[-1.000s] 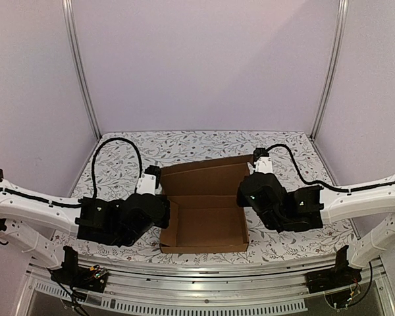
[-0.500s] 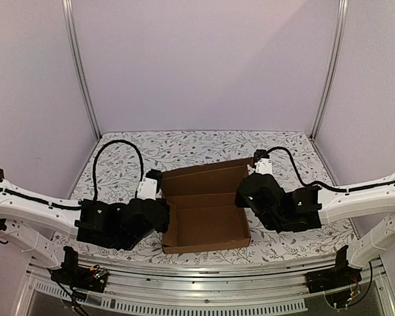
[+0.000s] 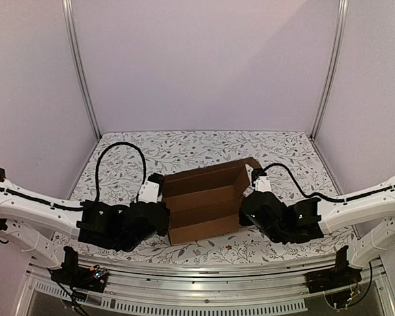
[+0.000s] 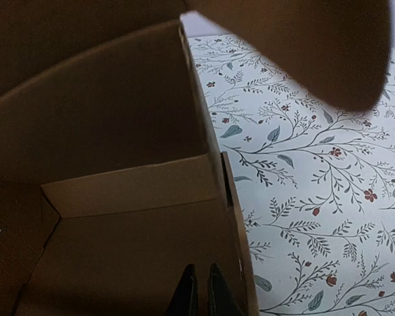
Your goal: Fold the paper box
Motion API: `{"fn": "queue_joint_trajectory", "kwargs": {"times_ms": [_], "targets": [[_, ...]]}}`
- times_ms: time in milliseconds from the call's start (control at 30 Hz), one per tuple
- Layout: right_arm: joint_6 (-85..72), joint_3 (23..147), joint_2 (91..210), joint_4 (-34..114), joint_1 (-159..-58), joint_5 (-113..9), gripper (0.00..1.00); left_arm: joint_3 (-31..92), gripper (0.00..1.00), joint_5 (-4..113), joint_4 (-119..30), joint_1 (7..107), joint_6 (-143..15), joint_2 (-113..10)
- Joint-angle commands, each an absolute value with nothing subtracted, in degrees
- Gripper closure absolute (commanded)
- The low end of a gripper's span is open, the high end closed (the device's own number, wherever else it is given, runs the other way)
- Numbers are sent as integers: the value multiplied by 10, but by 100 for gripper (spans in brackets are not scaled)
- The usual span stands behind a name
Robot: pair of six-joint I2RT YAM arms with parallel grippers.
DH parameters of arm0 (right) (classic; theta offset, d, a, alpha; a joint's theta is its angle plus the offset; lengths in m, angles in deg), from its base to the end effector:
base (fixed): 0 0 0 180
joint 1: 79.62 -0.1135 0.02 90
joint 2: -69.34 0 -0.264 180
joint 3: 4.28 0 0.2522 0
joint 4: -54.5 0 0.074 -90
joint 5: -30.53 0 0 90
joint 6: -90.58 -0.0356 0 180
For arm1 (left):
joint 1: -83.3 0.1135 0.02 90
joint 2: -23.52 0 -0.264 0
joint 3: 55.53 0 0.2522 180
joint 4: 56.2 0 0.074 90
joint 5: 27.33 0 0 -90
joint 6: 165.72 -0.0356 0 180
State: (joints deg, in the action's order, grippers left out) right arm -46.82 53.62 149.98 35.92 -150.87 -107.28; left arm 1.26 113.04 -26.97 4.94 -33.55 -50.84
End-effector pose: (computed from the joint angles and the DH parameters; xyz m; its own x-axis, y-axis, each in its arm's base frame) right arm 0.1160 0.2597 0.2119 -0.4801 0.1236 -0.8685 -0.1532 0.9630 0.2217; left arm 0.0784 -0.2447 0.2211 -0.4570 0.0961 -0.8843 0.2854 0.9574 -0.0434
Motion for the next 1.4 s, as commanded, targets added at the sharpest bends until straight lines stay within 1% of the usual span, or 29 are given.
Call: {"fn": "queue_joint_trajectory", "kwargs": {"times_ms": [0, 100, 233, 467, 567, 667, 733, 833, 967, 1067, 1167, 1300, 1367], "targets": [[-488, 487, 1485, 343, -1518, -1012, 94, -5, 100, 1077, -231, 34, -310, -530], [-500, 463, 1472, 347, -1518, -1008, 92, -10, 100, 1069, -233, 34, -299, -537], [-500, 450, 1448, 348, -1519, -1004, 81, -7, 100, 1060, -230, 33, -291, -553], [-447, 442, 1379, 326, -1519, -970, 65, 14, 100, 1069, -214, 29, -281, -593], [-415, 440, 1333, 301, -1519, -942, 61, 26, 100, 1077, -208, 24, -280, -611], [-385, 444, 1286, 255, -1519, -925, 60, 42, 100, 1087, -199, 19, -283, -630], [-367, 446, 1257, 221, -1519, -923, 63, 53, 100, 1096, -194, 14, -287, -643], [-339, 455, 1211, 179, -1518, -932, 64, 66, 100, 1102, -189, 10, -292, -659], [-309, 484, 1181, 169, -1518, -943, 63, 75, 100, 1103, -189, 9, -294, -673], [-278, 521, 1199, 172, -1516, -949, 64, 79, 100, 1108, -193, 9, -298, -684], [-244, 570, 1247, 173, -1500, -935, 66, 81, 100, 1118, -203, 8, -313, -701], [-202, 648, 1318, 175, -1453, -857, 77, 81, 100, 1140, -220, 9, -342, -722], [-179, 687, 1350, 176, -1440, -837, 82, 80, 100, 1152, -234, 9, -360, -730]]}}
